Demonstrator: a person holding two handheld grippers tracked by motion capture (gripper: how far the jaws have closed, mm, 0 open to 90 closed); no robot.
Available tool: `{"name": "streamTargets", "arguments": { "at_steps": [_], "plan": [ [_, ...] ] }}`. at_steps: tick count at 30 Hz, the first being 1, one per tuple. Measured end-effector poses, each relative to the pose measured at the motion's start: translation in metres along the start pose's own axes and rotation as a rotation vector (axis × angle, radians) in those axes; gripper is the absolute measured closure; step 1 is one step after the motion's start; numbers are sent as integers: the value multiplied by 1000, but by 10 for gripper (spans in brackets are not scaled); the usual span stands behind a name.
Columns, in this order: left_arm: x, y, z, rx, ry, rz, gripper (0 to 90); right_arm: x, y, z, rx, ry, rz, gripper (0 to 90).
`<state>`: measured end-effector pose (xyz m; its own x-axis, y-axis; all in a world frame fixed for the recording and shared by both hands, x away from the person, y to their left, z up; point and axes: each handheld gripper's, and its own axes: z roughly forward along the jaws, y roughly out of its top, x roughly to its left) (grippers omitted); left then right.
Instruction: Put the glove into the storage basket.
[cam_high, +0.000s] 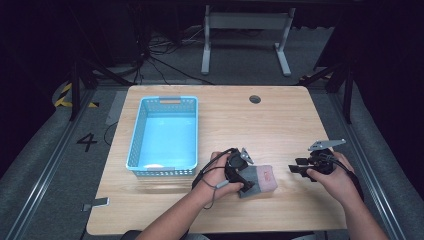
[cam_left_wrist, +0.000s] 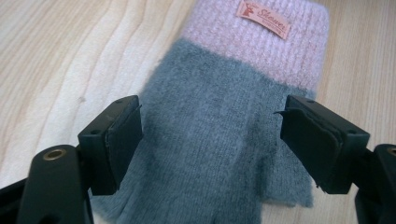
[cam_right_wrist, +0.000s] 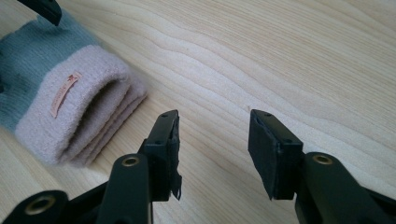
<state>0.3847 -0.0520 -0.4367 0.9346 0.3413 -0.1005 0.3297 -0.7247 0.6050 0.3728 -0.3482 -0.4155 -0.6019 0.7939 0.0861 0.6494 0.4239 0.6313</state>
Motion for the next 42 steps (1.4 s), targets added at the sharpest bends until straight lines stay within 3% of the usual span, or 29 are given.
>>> {"name": "streamTargets", "arguments": {
  "at_steps": [5, 14, 24, 35, 42],
  "plan": [
    [-4, 1, 8, 47, 14, 32, 180, 1, 1, 0, 1, 11, -5, 535],
    [-6, 2, 13, 64, 30, 56, 154, 5, 2, 1, 11, 22, -13, 534],
    [-8, 2, 15, 80, 45, 51, 150, 8, 4, 2, 25, 31, -17, 529],
    [-4, 3, 11, 102, 39, 62, 283, 8, 4, -5, 8, 32, -11, 529],
    [1, 3, 7, 97, 44, 35, 477, 7, 4, -5, 10, 34, -4, 529]
  ]
}}
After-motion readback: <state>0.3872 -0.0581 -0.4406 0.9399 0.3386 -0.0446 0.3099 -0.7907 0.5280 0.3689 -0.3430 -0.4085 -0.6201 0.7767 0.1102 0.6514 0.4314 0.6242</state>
